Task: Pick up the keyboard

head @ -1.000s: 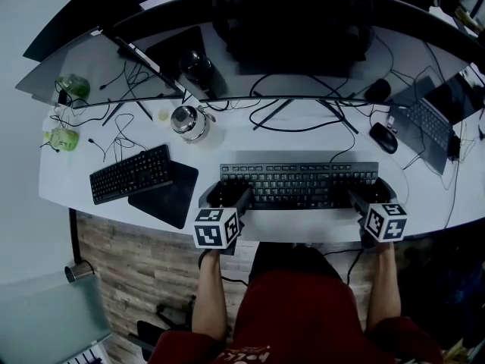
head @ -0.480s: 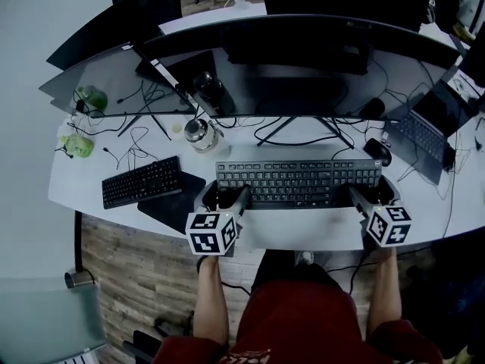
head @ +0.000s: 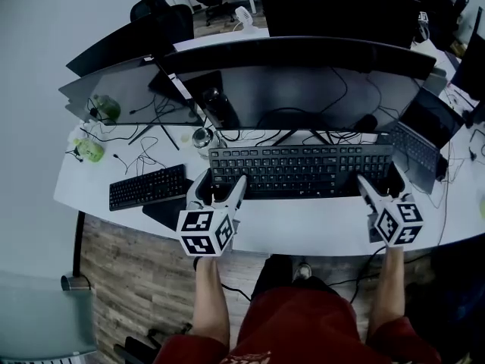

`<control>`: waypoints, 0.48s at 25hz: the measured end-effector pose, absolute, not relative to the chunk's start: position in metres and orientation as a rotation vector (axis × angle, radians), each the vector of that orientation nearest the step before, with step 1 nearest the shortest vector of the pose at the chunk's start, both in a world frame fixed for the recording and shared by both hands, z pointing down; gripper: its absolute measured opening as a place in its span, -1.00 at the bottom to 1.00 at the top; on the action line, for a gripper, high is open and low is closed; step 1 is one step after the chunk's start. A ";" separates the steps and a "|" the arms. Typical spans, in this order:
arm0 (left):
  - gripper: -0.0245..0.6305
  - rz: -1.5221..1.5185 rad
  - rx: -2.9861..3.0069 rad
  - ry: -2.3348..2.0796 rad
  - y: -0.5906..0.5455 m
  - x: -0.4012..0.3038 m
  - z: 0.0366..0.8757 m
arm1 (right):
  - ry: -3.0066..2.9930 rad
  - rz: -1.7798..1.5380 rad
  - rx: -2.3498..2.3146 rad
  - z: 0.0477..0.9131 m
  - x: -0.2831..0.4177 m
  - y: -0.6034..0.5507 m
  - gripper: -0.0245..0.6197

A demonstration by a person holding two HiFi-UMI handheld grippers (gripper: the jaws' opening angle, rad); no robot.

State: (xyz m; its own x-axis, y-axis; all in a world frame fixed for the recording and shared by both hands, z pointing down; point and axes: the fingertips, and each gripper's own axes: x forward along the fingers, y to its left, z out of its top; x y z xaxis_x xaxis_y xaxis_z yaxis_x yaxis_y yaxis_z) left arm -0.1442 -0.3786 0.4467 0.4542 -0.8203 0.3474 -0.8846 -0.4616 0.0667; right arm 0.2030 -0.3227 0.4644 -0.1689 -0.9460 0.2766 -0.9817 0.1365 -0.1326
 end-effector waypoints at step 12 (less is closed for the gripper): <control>0.09 0.144 2.626 -1.587 -0.352 -0.134 0.347 | -2.390 0.060 2.033 0.353 0.213 -0.301 0.41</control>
State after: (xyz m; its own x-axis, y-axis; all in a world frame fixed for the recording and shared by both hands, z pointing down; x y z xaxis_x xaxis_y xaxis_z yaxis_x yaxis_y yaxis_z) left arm -0.1336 -0.3521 0.3475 0.4626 -0.8789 0.1163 -0.8855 -0.4645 0.0116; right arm 0.2129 -0.3009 0.3530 -0.1607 -0.9866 0.0272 -0.9867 0.1600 -0.0275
